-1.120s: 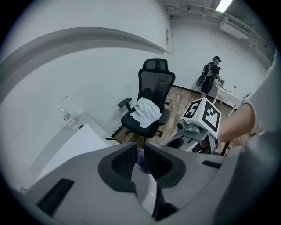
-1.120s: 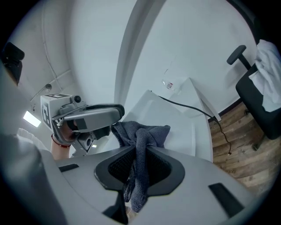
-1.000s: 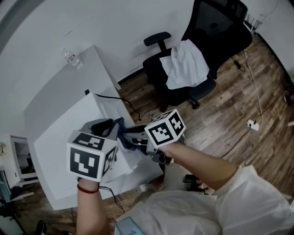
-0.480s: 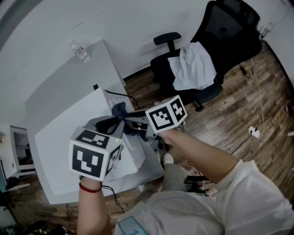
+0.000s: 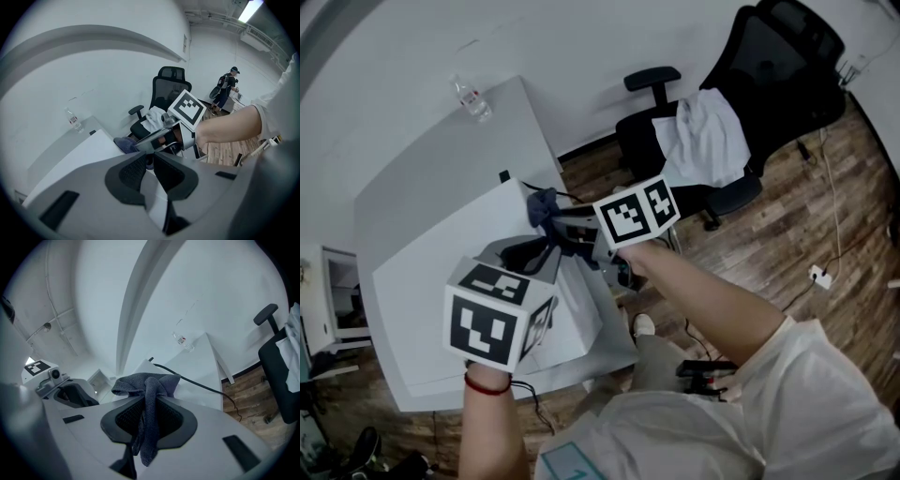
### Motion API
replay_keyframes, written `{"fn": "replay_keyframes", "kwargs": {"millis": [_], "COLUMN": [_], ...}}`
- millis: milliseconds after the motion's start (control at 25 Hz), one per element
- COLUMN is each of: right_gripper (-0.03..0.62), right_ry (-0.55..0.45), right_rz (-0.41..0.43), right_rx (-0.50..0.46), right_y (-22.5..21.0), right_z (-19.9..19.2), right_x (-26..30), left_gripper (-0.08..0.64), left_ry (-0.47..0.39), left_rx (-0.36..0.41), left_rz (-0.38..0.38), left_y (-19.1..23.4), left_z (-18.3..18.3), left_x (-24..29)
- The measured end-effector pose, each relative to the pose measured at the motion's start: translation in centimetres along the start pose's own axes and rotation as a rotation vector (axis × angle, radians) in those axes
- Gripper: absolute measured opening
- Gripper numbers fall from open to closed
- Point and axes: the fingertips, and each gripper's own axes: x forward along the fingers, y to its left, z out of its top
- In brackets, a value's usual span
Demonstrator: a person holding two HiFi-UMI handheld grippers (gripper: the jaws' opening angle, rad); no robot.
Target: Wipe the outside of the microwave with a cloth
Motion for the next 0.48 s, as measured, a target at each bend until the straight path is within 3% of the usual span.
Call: {"fn": "replay_keyframes", "kwargs": {"millis": [480], "right_gripper": [0.089], "right_ry": [-0.051], "right_rz": [-0.026], "right_rx": [0.009], "right_y": [-1.2], "right_z": [3.4], "right_x": [1.5], "left_gripper": [0.051], "left_ry": [-0.01], "left_rx": [-0.03], "left_rz": [0.015], "left_y": [0.6], "left_z": [-0.6], "left_x": [-0.6]}}
